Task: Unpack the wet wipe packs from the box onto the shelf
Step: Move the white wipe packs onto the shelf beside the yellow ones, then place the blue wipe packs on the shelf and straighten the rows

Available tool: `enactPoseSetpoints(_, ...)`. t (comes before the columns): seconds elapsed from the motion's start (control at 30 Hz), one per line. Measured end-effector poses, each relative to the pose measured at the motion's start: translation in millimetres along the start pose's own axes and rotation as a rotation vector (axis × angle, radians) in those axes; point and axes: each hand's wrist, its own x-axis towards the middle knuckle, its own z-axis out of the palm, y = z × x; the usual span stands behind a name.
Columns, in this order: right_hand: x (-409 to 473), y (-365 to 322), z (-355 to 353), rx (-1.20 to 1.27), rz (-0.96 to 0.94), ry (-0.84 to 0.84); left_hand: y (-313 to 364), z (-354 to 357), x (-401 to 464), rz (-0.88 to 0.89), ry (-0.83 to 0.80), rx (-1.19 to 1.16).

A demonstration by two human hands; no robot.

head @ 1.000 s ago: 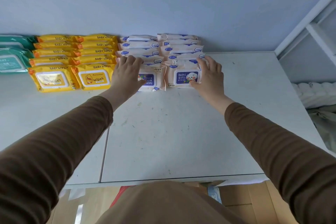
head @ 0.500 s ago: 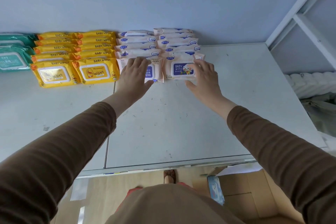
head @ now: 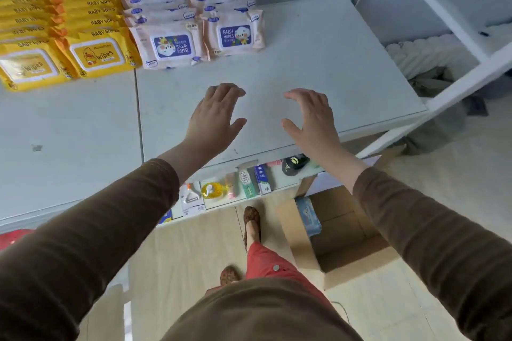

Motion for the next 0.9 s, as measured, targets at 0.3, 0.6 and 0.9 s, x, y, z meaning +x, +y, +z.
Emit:
enactPoseSetpoints(0.3, -134.2, 72.0, -38.2, 0.001, 0.151, 0.066, 108.1, 61.3, -49.7, 0.277, -0.079, -0.093)
enactPoseSetpoints(0.6, -224.0, 187.0, -18.1, 0.052, 0.363, -0.135, 194.1, 181.5, -86.5, 0.192, -0.368, -0.112)
enactPoseSetpoints(0.9, -290.2, 317.2, 55.2, 0.278, 0.676, -0.463, 230.2, 327.8, -107.5, 0.012, -0.7, 0.024)
